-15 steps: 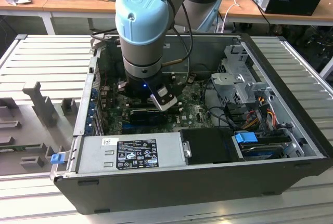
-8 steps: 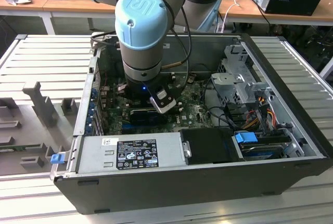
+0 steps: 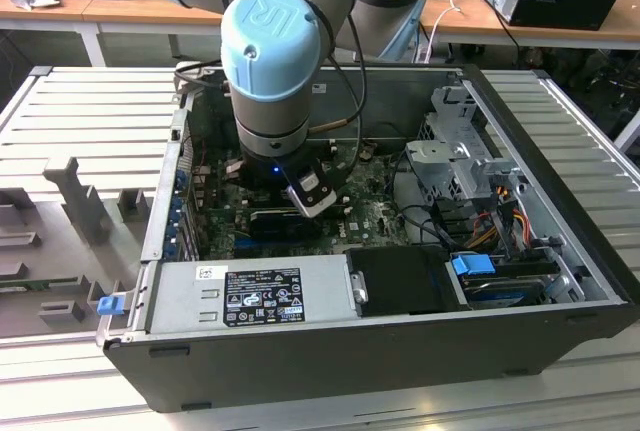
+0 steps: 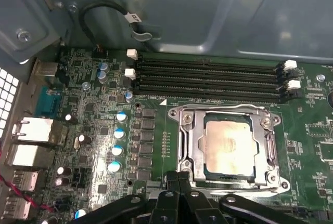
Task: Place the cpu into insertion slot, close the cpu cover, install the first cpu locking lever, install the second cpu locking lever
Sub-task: 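Install the second cpu locking lever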
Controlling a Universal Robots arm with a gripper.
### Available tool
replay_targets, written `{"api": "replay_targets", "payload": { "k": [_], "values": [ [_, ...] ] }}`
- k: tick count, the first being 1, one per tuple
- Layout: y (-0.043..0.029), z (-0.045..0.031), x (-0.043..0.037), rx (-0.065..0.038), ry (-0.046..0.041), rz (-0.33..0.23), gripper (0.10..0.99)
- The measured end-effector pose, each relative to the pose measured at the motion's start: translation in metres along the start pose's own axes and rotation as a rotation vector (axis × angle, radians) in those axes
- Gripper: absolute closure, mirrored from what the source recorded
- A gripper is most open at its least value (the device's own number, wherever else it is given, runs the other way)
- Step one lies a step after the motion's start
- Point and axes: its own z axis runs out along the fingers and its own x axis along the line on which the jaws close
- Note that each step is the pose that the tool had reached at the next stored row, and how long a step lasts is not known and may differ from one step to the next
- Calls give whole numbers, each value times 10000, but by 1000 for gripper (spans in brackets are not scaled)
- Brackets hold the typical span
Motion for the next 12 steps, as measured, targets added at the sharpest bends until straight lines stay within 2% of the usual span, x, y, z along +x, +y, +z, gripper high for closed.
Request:
{"api": "replay_targets", "payload": {
  "k": [4,6,10,11,12],
  "values": [
    [-1,19,66,-114,-6,2,980],
    [5,3,68,-157,-9,3,980],
    [60,-145,62,-174,-10,3,980],
    [98,-247,59,-175,-9,1,980],
    [121,-307,57,-177,-10,1,980]
  ]
}}
